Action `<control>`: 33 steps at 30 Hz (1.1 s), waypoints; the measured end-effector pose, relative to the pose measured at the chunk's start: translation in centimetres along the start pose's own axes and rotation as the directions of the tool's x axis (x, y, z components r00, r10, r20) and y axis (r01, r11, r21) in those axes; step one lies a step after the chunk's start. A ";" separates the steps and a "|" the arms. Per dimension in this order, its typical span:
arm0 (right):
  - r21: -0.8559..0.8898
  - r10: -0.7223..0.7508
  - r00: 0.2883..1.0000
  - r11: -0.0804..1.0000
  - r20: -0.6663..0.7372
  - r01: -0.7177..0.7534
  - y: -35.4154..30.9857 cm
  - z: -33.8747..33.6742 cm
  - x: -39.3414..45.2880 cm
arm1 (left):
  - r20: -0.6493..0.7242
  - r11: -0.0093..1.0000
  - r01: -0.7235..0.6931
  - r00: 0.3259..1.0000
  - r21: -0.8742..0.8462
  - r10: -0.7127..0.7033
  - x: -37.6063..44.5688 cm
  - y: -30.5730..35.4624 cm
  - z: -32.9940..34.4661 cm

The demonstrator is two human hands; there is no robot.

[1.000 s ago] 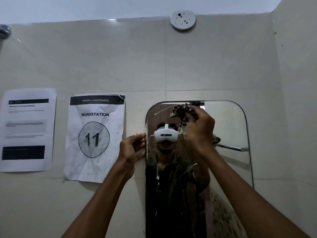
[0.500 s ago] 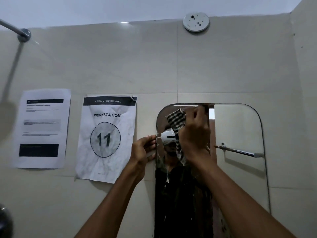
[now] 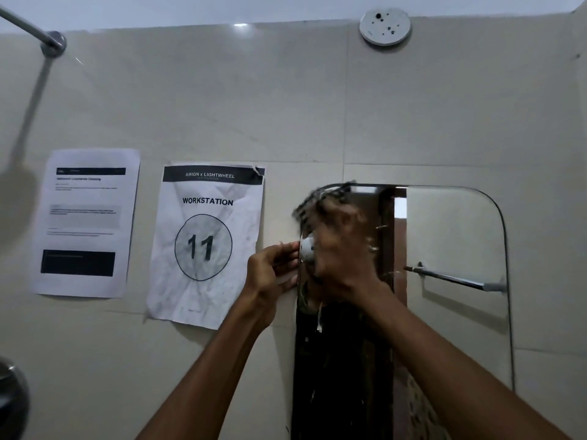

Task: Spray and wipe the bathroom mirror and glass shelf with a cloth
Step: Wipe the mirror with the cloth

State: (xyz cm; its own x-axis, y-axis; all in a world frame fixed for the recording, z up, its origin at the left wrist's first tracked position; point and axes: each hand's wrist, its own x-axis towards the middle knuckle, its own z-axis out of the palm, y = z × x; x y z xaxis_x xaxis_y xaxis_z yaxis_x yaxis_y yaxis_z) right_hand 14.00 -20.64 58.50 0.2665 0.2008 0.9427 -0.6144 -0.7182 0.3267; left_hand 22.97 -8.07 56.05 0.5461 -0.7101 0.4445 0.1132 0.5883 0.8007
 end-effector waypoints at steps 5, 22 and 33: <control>-0.088 -0.235 0.971 0.967 0.050 0.239 2.6 0.1 0.2 | 0.009 0.999 0.028 1.000 -0.036 -0.028 -0.2 0.0 -0.5; -0.116 -0.015 0.997 0.993 0.075 0.024 1.3 -0.1 -0.1 | 0.007 1.000 -0.005 1.000 -0.004 0.005 0.0 -0.3 0.0; -0.106 0.460 0.867 0.868 -0.192 -0.485 7.2 -3.6 -1.8 | -0.029 0.999 -0.033 0.999 0.043 0.034 -0.5 -0.3 0.7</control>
State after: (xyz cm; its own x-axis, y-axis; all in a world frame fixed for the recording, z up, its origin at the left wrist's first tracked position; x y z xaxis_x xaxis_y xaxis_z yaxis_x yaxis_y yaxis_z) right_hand 6.39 -23.80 59.39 -0.1948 -0.0285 0.9804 -0.7413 -0.6503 -0.1662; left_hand 22.06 -8.20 55.89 0.5736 -0.6782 0.4594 0.0599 0.5941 0.8022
